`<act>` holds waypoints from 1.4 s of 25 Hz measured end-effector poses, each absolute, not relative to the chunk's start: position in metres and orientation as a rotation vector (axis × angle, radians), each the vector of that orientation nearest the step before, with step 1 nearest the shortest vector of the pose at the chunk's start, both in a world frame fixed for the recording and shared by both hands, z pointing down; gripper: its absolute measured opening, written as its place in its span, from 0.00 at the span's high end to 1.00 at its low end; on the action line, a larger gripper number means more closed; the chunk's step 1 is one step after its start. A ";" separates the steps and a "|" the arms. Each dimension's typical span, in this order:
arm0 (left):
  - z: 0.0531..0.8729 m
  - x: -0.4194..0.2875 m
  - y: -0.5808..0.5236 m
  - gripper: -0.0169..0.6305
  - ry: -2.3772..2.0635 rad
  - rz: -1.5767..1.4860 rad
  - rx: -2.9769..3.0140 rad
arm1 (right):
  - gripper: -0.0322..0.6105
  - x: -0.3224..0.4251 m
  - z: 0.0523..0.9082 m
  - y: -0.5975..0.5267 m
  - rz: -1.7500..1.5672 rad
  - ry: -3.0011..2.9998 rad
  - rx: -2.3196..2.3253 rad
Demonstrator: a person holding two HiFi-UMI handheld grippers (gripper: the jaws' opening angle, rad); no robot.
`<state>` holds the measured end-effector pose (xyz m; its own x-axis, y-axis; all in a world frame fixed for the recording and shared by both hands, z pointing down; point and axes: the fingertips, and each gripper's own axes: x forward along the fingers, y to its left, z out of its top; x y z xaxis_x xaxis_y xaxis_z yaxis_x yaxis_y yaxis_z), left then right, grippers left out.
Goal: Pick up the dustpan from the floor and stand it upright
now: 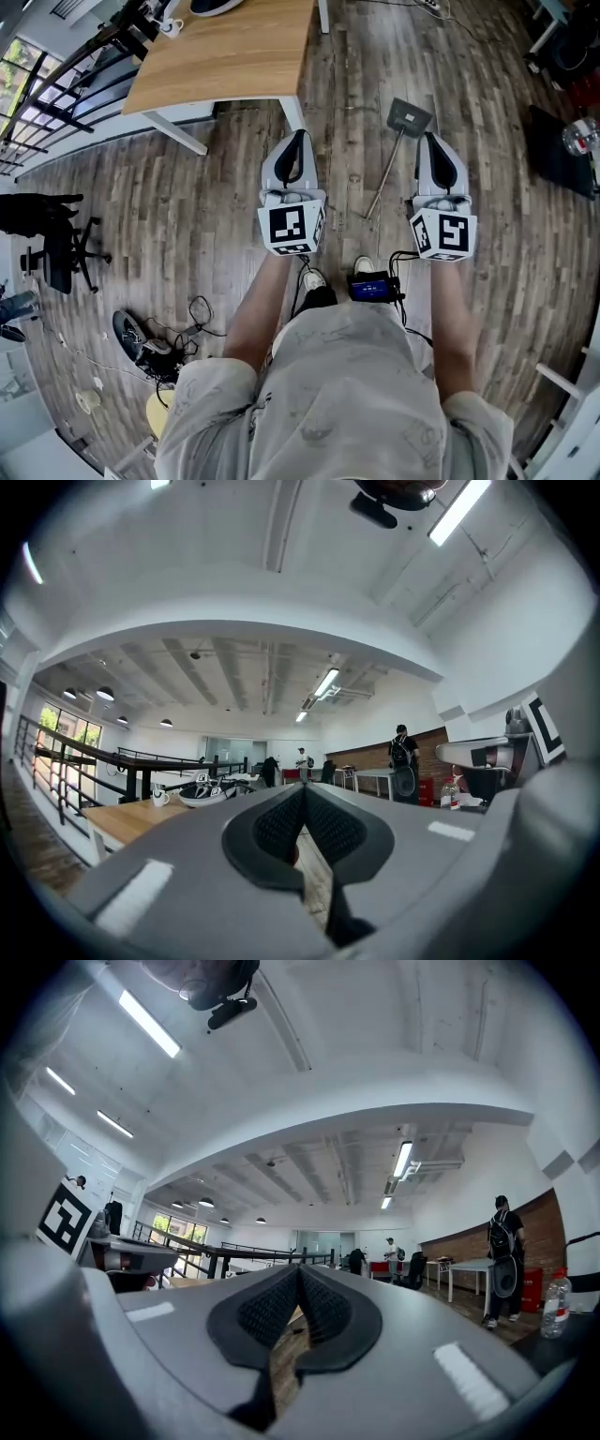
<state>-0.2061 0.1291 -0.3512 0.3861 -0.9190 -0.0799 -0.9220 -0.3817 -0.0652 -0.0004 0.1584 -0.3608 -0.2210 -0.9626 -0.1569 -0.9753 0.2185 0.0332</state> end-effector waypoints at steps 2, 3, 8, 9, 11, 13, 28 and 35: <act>-0.331 -0.203 0.115 0.94 1.651 0.029 -2.568 | 0.94 -0.004 -0.339 0.147 0.162 2.353 -1.925; -0.322 -0.199 0.112 0.94 1.629 0.024 -2.585 | 0.94 -0.005 -0.329 0.144 0.152 2.350 -1.937; -0.267 -0.127 0.126 0.94 1.554 0.006 -2.636 | 0.94 0.052 -0.268 0.161 0.119 2.349 -1.972; -0.256 -0.105 0.117 0.94 1.544 0.008 -2.643 | 0.94 0.073 -0.254 0.151 0.103 2.348 -1.977; -0.240 -0.059 0.086 0.94 1.524 0.023 -2.667 | 0.94 0.117 -0.231 0.117 0.068 2.354 -1.982; -0.228 -0.009 0.058 0.94 1.518 0.025 -2.690 | 0.94 0.165 -0.215 0.085 0.033 2.360 -1.977; -0.040 0.256 -0.078 0.94 1.616 0.007 -2.727 | 0.94 0.413 -0.015 -0.057 -0.155 2.406 -1.924; 0.109 0.166 -0.153 0.94 1.597 0.001 -2.775 | 0.94 0.311 0.139 -0.121 -0.199 2.435 -1.956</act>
